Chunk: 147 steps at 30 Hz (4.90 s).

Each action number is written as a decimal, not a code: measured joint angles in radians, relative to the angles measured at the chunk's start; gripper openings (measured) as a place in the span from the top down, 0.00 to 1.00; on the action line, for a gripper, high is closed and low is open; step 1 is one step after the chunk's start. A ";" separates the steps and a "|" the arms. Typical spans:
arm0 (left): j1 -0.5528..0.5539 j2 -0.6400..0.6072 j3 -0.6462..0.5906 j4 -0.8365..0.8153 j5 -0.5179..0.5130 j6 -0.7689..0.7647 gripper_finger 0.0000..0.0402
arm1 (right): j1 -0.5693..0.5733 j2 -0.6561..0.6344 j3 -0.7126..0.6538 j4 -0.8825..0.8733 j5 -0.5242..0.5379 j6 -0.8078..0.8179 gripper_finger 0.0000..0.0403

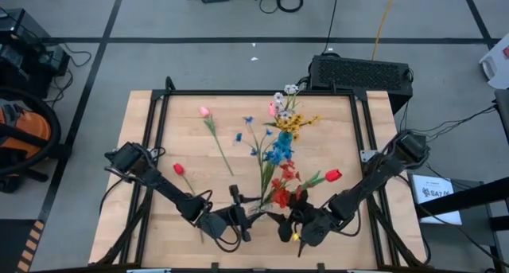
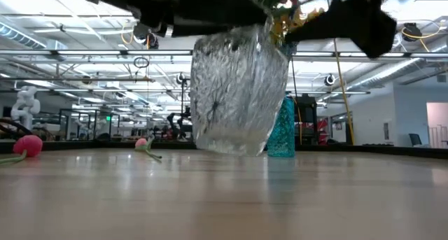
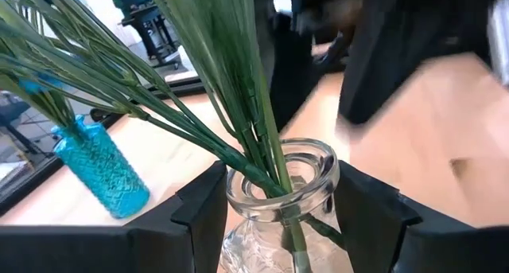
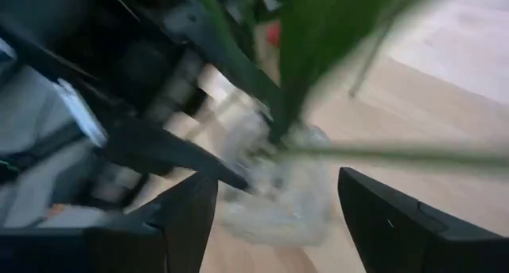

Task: Sort flowers into vase by color
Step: Adjust the transparent vase

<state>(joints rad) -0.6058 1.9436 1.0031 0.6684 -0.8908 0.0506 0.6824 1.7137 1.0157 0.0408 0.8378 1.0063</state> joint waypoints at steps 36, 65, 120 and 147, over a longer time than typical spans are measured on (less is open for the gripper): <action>0.030 0.002 -0.001 0.051 0.100 0.018 0.51 | -0.179 -0.021 0.000 0.134 -0.186 -0.334 0.97; 0.170 0.089 -0.001 0.238 0.341 0.209 0.51 | -0.071 -0.093 0.014 0.056 0.103 -0.689 0.99; 0.079 -0.377 0.000 -0.788 0.273 -0.313 0.24 | -0.072 0.001 0.015 0.067 0.083 -0.604 0.99; 0.028 -0.393 -0.001 -0.817 0.287 -0.385 0.24 | -0.072 0.042 0.027 0.057 0.036 -0.606 0.65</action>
<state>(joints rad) -0.5777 1.5509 1.0023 -0.1482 -0.6041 -0.3347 0.6106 1.7561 1.0425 0.0980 0.8739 0.4007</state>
